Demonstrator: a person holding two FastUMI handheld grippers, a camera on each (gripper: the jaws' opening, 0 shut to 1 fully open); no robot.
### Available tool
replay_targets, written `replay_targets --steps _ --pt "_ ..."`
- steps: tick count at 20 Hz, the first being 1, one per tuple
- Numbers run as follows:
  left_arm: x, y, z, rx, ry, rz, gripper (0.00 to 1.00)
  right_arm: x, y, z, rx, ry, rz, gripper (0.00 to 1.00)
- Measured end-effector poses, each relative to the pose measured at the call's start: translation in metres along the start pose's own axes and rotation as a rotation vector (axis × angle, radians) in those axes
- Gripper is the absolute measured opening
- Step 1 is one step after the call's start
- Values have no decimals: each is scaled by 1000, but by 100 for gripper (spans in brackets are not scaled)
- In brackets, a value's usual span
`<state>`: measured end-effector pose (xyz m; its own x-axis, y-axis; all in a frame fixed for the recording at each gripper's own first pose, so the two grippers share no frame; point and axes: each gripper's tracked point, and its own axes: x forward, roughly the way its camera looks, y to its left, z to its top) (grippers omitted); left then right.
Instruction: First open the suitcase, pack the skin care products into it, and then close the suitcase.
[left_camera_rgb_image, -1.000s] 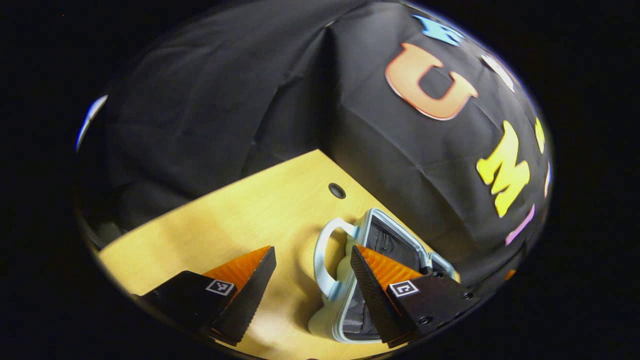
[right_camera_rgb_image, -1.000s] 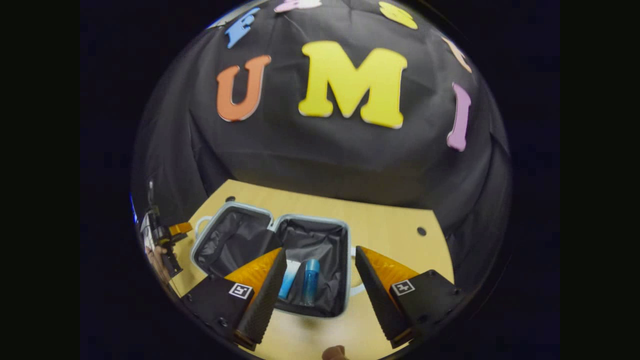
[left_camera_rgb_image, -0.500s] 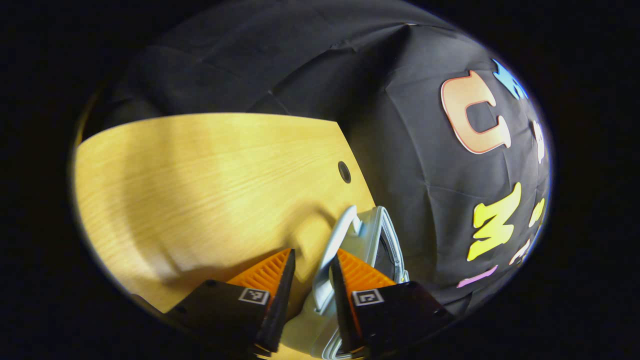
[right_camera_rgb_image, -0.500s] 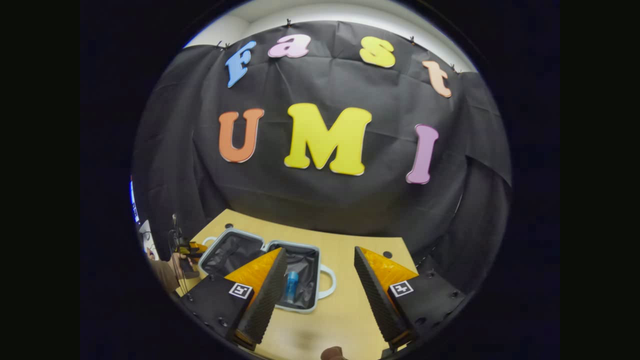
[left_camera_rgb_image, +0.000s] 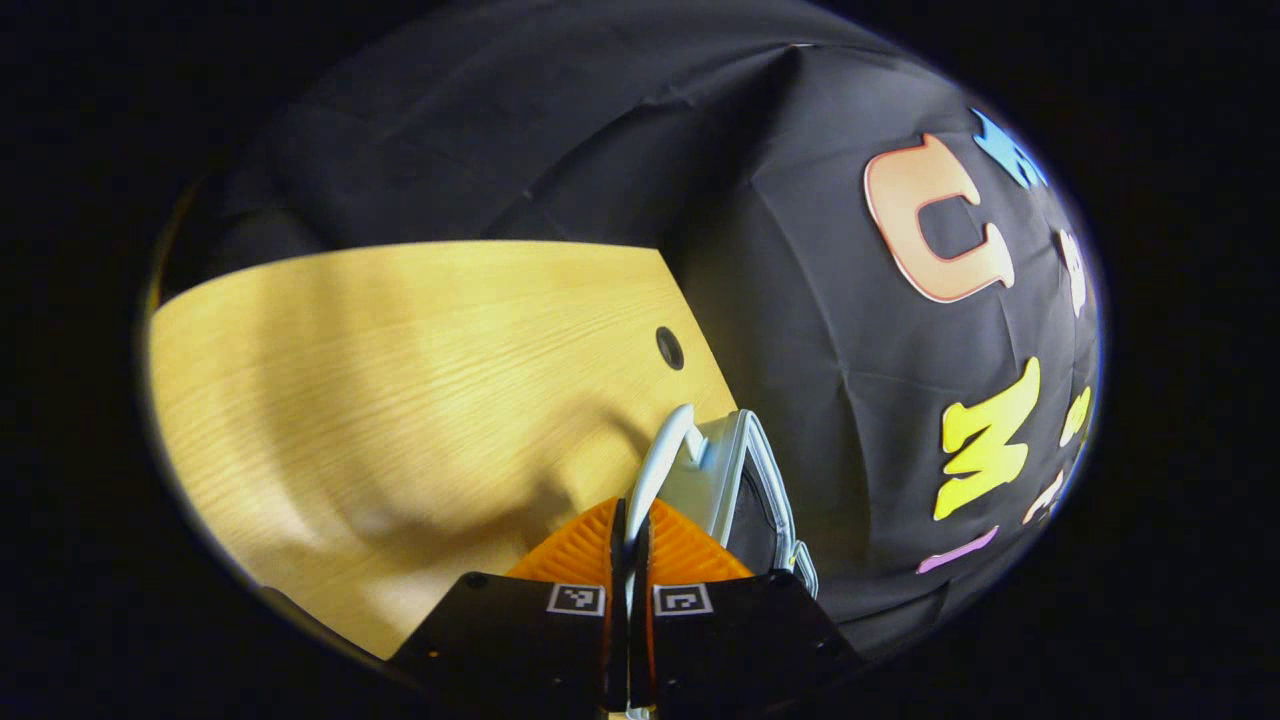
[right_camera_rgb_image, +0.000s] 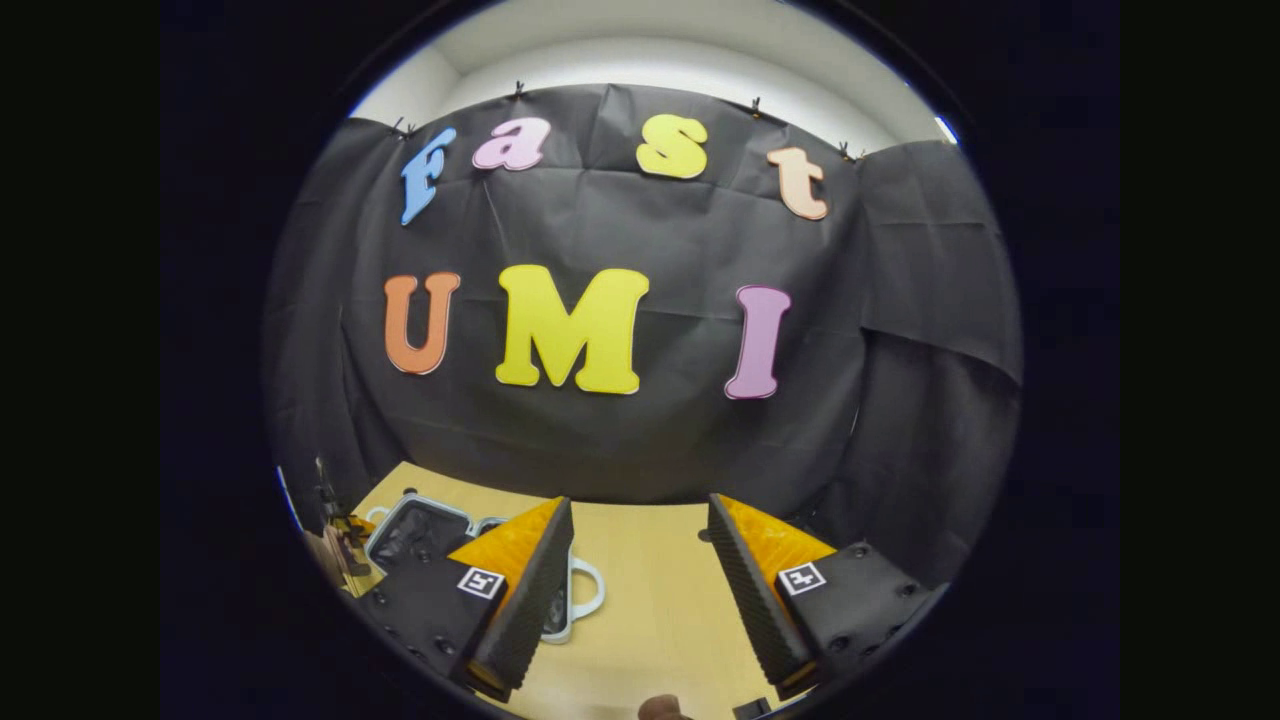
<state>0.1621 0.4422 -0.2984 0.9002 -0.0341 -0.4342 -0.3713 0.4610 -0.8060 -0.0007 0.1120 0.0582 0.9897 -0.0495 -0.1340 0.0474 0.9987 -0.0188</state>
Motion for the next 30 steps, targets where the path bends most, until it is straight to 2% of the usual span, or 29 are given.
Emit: replay_targets --steps 3,6,10,12,18,23,30 --pt "-19 -47 17 108 -50 -19 3 -4 -30 13 39 -52 -13 81" --pt "-39 -98 21 289 -104 -15 3 -13 -58 14 77 -71 -8 80" --pt "-64 -161 9 515 -209 9 3 -18 -87 19 79 -97 27 81" --pt "-75 -188 -4 588 -252 26 3 -21 -101 21 64 -114 41 80" --pt "-97 -262 -66 845 -352 52 3 -23 -125 24 25 -144 87 81" --pt "-94 -311 -126 981 -356 39 3 -21 -135 19 -5 -143 124 81" --pt "-65 -350 -249 1108 -300 13 3 -12 -139 5 -12 -110 148 81"
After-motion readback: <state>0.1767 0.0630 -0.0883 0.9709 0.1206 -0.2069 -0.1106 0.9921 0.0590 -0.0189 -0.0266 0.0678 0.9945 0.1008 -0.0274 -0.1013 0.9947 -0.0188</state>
